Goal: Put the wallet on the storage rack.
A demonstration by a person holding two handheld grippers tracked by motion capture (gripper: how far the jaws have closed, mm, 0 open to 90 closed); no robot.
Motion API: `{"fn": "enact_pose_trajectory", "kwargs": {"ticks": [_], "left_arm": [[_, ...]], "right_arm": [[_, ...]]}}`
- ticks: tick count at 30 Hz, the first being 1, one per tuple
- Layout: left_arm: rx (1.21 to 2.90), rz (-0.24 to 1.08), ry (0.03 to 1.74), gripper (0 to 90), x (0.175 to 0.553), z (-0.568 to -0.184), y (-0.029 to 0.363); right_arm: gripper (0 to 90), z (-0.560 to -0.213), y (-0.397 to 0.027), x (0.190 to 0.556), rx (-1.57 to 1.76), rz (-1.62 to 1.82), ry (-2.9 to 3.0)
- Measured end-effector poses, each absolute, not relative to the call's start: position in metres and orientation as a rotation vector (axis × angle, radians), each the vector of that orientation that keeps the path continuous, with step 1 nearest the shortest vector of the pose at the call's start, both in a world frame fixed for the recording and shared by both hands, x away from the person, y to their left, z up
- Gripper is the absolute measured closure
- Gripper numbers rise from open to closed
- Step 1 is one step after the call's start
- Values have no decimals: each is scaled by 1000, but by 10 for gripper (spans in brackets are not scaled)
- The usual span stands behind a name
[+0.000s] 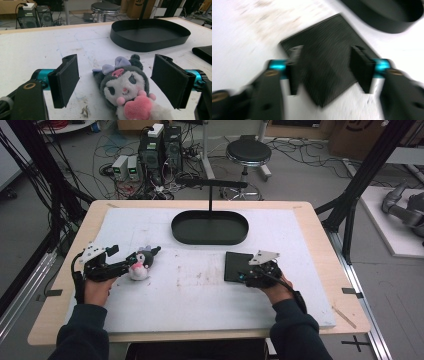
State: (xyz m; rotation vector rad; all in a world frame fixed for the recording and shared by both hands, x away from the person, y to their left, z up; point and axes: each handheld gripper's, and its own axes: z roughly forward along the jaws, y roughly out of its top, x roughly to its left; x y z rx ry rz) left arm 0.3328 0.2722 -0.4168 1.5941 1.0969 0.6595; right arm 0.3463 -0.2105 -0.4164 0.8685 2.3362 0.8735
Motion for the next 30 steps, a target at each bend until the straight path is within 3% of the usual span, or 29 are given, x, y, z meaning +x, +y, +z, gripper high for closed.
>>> {"fn": "enact_pose_trajectory", "kwargs": {"ticks": [6,8,11,14,18,20,27,29,30], "left_arm": [[1592,659,1097,217,333,-417,273],[1592,658,1098,218,333,-417,273],[1591,659,1098,218,333,-417,274],[1595,660,1098,218,333,-417,274],[1594,661,1097,220,332,-416,273],[1593,662,1097,220,331,-416,274],[1595,667,1099,220,332,-417,275],[1589,663,1100,221,332,-417,274],[1589,663,1101,222,332,-417,274]], "right_arm": [[251,-427,-167,357,955,846,2286],[274,-432,-156,360,964,794,2299],[417,-436,-152,363,969,736,2345],[657,-431,-156,360,903,725,2393],[837,-427,-164,356,852,701,2433],[877,-425,-170,356,821,686,2451],[885,-421,-192,351,724,649,2475],[615,-420,-201,352,817,695,2408],[528,-420,-203,353,868,717,2373]]}}
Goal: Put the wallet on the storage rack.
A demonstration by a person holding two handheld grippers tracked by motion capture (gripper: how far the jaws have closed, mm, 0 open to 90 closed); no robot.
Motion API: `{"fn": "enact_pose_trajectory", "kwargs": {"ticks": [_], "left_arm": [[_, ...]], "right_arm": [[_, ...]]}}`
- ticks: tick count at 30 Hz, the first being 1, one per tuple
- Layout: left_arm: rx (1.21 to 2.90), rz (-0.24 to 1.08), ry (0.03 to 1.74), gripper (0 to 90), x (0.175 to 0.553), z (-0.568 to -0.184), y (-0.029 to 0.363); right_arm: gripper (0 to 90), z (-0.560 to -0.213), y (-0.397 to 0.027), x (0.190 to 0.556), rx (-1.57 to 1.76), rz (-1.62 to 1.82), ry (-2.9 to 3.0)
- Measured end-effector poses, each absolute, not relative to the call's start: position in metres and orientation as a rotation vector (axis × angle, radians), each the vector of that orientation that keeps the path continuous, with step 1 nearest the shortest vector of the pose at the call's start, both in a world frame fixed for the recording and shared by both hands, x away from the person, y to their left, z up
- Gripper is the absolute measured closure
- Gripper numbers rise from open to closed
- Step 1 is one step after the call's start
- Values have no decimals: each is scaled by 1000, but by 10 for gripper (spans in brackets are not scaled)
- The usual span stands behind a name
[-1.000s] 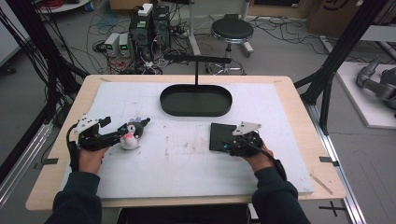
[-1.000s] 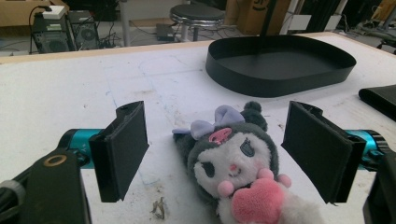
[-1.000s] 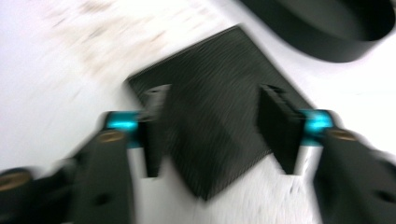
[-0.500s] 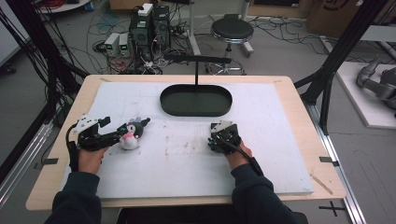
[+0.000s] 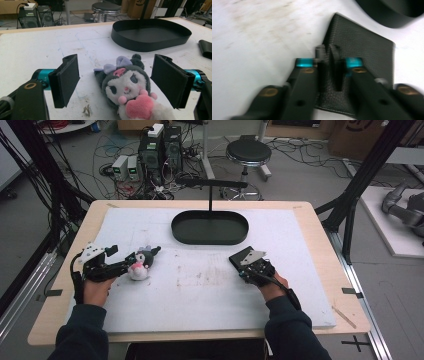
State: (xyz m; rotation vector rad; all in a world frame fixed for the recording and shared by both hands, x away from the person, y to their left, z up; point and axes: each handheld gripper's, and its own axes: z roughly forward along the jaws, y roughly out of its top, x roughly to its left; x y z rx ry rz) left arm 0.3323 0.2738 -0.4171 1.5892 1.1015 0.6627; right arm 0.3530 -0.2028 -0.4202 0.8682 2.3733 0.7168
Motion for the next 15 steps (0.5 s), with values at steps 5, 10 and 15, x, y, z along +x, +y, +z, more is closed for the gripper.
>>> {"fn": "enact_pose_trajectory", "kwargs": {"ticks": [5,10,15], "left_arm": [[1596,662,1097,222,333,-417,273],[1590,659,1097,222,333,-417,274],[1593,659,1094,222,333,-417,274]], "right_arm": [[369,-428,-193,356,875,644,2245],[695,-435,-183,354,782,567,2315],[860,-431,-182,350,825,589,2308]]}}
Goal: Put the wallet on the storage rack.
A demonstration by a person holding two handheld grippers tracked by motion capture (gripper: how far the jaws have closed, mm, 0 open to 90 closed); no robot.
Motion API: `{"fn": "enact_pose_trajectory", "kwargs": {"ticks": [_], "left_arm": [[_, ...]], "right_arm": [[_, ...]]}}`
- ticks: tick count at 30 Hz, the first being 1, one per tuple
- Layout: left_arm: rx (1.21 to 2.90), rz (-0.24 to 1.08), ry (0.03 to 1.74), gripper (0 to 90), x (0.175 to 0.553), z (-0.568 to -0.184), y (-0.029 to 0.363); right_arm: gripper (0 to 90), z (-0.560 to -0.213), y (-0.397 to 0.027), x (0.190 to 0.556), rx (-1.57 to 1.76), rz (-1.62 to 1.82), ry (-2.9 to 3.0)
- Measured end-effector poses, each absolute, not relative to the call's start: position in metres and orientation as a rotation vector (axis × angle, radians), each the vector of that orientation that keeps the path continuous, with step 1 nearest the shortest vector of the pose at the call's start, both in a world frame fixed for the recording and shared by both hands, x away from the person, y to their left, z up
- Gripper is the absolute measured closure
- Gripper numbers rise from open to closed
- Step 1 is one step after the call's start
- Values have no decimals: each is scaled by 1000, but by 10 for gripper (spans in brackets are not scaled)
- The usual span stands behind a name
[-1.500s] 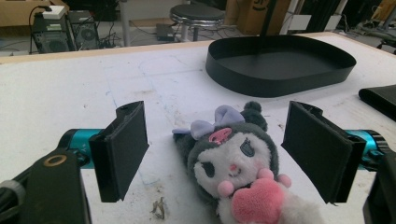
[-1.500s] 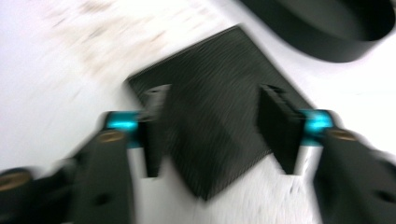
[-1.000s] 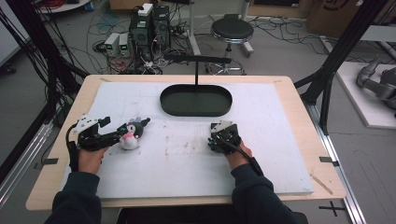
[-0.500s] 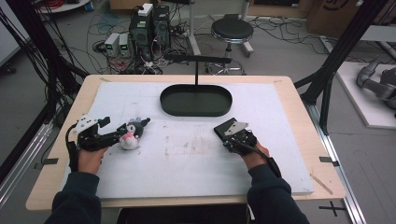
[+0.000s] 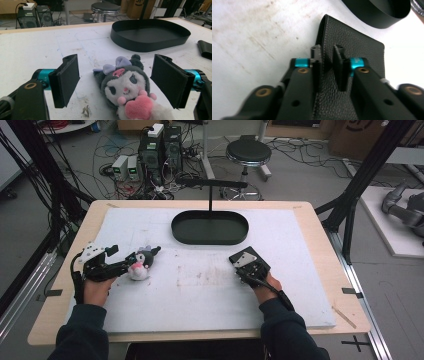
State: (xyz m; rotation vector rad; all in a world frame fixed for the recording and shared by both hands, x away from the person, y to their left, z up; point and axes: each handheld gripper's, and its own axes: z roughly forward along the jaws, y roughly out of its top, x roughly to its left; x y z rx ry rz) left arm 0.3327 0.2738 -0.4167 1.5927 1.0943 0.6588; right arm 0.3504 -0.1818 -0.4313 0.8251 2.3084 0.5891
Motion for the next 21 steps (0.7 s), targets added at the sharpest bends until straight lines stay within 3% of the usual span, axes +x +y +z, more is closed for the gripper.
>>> {"fn": "enact_pose_trajectory", "kwargs": {"ticks": [13,21], "left_arm": [[1590,658,1098,222,333,-417,274],[1588,660,1099,222,333,-417,275]], "right_arm": [[885,-375,-239,356,1206,1052,2249],[884,-367,-263,375,1272,1000,2164]]}}
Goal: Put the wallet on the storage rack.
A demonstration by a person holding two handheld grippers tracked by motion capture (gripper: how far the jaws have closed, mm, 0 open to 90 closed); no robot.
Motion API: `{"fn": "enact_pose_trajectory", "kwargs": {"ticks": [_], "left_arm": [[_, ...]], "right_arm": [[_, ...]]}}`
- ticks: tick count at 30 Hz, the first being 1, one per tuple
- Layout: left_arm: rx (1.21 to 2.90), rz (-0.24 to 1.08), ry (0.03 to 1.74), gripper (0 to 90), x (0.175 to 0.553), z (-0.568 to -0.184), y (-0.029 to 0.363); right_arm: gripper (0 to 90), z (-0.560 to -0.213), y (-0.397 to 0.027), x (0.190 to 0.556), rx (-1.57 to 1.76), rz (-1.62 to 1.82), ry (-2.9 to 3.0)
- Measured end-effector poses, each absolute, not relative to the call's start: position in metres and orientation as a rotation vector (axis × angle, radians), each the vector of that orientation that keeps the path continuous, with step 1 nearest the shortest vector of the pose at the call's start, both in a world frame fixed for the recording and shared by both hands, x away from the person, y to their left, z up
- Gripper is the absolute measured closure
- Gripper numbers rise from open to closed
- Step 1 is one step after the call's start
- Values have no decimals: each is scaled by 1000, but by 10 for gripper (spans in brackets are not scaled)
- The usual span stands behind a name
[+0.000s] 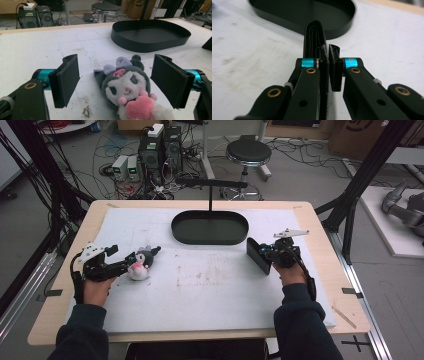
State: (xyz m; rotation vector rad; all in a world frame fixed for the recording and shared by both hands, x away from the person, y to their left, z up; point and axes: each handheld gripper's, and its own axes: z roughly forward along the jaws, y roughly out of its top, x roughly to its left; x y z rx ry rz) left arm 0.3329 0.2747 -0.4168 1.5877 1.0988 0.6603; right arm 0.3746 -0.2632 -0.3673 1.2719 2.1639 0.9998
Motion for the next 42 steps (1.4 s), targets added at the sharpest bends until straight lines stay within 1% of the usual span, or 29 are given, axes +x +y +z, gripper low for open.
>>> {"fn": "enact_pose_trajectory", "kwargs": {"ticks": [16,19,20,21,22,24,25,27,28,29,30,31,32,33,35,36,37,38,40,41,42], "left_arm": [[1588,662,1099,223,333,-417,275],[1589,661,1099,223,333,-417,275],[1588,661,1098,223,333,-417,275],[1590,661,1097,223,333,-417,275],[1588,659,1098,224,333,-417,275],[1583,661,1100,224,333,-417,275],[1583,660,1100,223,333,-417,275],[1584,660,1101,223,333,-417,275],[1590,662,1099,224,333,-417,275],[1590,661,1098,224,333,-417,275],[1588,661,1100,224,333,-417,275],[1587,661,1099,224,333,-417,275],[1586,661,1100,224,333,-417,275],[1584,661,1100,224,333,-417,275],[1587,662,1100,224,333,-417,275],[1589,662,1100,224,333,-417,275],[1589,661,1099,224,333,-417,274],[1589,661,1099,224,333,-417,274],[1590,662,1098,224,333,-417,274],[1590,661,1098,225,333,-417,274],[1590,660,1097,225,333,-417,274]], "right_arm": [[880,-367,-267,383,1149,790,2107],[858,-368,-272,386,1139,787,2101],[827,-369,-273,388,1147,794,2093],[827,-369,-273,388,1147,794,2093],[797,-369,-274,389,1154,803,2091],[725,-368,-276,389,1171,826,2074],[675,-367,-278,387,1191,851,2046],[623,-366,-282,385,1202,874,2026],[623,-366,-283,384,1207,885,2015],[540,-366,-285,382,1220,899,2001],[540,-366,-285,382,1220,899,2001],[476,-365,-289,378,1221,941,1973],[436,-365,-292,376,1211,968,1962],[436,-365,-292,376,1211,968,1962],[375,-366,-297,367,1186,1050,1938],[375,-366,-297,367,1186,1050,1938],[324,-368,-298,361,1174,1091,1936],[324,-368,-298,361,1174,1091,1936],[250,-374,-295,356,1120,1122,1967],[225,-377,-293,355,1112,1117,1980],[225,-377,-293,355,1112,1117,1980]]}}
